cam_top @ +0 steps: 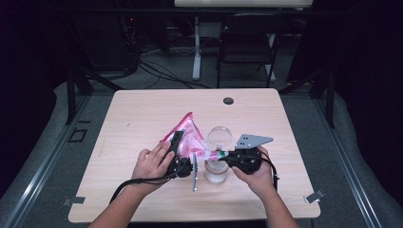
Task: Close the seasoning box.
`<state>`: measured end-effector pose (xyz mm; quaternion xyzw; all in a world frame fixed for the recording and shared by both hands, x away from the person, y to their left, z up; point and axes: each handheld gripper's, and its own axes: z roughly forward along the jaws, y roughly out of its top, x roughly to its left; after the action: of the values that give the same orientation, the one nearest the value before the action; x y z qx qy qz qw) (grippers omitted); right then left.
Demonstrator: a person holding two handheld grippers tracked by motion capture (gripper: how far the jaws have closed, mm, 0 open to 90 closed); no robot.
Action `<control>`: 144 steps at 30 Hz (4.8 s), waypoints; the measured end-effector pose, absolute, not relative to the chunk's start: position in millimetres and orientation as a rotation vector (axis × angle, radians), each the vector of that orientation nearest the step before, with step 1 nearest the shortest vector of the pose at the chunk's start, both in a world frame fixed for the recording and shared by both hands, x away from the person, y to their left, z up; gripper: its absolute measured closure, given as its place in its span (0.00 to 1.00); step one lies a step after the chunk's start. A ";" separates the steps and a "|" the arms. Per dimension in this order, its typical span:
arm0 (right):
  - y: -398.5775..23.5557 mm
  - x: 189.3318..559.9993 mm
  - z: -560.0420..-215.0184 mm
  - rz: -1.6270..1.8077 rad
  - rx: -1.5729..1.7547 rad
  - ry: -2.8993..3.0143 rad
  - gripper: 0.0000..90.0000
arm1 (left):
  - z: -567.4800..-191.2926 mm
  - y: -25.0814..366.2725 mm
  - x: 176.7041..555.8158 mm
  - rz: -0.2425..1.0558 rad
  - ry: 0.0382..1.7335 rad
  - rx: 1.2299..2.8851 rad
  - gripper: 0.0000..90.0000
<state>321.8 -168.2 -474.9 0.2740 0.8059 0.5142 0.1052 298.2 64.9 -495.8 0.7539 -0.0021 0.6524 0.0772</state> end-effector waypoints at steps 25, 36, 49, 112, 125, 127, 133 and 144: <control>-169.2 323.0 -479.1 1.460 0.814 2.379 1.00 | -496.8 60.7 296.0 1.970 -0.030 2.251 0.68; -170.8 323.6 -479.0 1.471 0.824 2.379 1.00 | -495.4 59.7 295.2 1.984 -0.042 2.247 0.68; -171.8 324.3 -479.5 1.476 0.830 2.373 1.00 | -494.8 58.4 294.8 1.988 -0.050 2.236 0.69; -172.6 325.2 -481.7 1.467 0.839 2.375 1.00 | -491.4 57.1 294.1 2.016 -0.087 2.202 0.69; -172.7 325.4 -481.9 1.471 0.842 2.373 1.00 | -490.5 56.9 293.8 2.020 -0.092 2.200 0.69; -172.6 325.3 -481.9 1.469 0.842 2.373 1.00 | -490.8 57.1 293.8 2.014 -0.085 2.200 0.68; -172.4 325.3 -482.0 1.468 0.842 2.372 1.00 | -488.5 56.4 292.9 2.023 -0.089 2.205 0.68; -172.9 325.5 -482.3 1.470 0.847 2.370 1.00 | -488.2 55.3 292.3 2.023 -0.091 2.200 0.68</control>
<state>325.5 -172.9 -482.3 0.2888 0.8079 0.5010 0.1133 292.3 55.3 -488.2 0.7337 -0.0305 0.6746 0.0753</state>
